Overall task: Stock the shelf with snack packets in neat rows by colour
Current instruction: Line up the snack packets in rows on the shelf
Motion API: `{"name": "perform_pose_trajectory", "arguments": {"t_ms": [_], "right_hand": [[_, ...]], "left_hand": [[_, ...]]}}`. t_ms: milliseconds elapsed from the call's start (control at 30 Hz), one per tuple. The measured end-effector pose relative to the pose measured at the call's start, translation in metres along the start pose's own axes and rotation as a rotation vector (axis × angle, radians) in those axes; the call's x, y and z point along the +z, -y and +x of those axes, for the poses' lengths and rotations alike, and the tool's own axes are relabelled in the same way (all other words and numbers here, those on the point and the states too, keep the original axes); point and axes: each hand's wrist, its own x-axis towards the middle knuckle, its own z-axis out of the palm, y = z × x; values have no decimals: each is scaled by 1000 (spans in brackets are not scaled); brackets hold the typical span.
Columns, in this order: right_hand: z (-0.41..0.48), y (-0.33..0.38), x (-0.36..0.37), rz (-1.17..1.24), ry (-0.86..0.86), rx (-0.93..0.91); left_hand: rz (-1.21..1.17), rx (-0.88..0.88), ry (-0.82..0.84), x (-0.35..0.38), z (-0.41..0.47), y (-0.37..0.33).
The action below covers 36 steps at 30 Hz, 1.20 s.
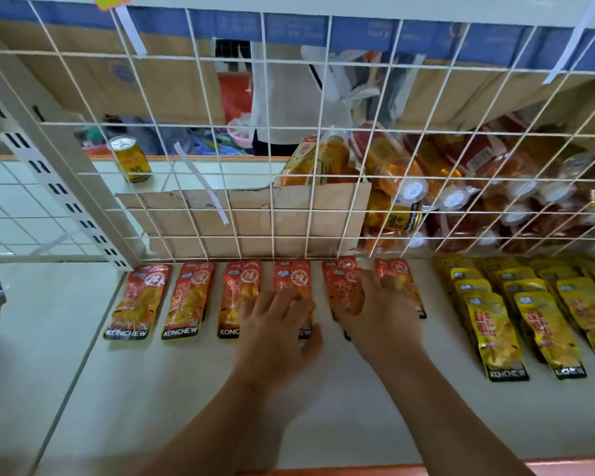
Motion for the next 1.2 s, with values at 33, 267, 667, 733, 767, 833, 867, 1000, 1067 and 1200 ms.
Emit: {"name": "perform_pose_trajectory", "arguments": {"t_ms": [33, 267, 667, 733, 767, 833, 867, 1000, 1067, 1200], "right_hand": [[2, 3, 3, -2, -5, 8], [7, 9, 16, -40, -11, 34], [6, 7, 18, -22, -5, 10], [6, 6, 17, -8, 3, 12], [5, 5, 17, 4, 7, 15], [5, 4, 16, 32, 8, 20], [5, 3, 15, 47, 12, 21], [4, -1, 13, 95, 24, 12], [3, -3, 13, 98, 26, 0], [3, -7, 14, 131, 24, -21]], "left_hand": [[-12, -4, 19, -1, 0, 0], [-70, -17, 49, -4, 1, 1], [-77, -37, 73, -2, 2, 2], [-73, -45, 80, -2, 2, 2], [-73, -51, 86, -2, 2, 2], [-72, -61, 96, -3, 2, 1], [-72, -65, 101, -3, 2, 1], [-74, -73, 103, -3, 1, 1], [-67, -76, 100, -3, 1, 1], [-54, -97, 112, -3, 1, 0]]}}
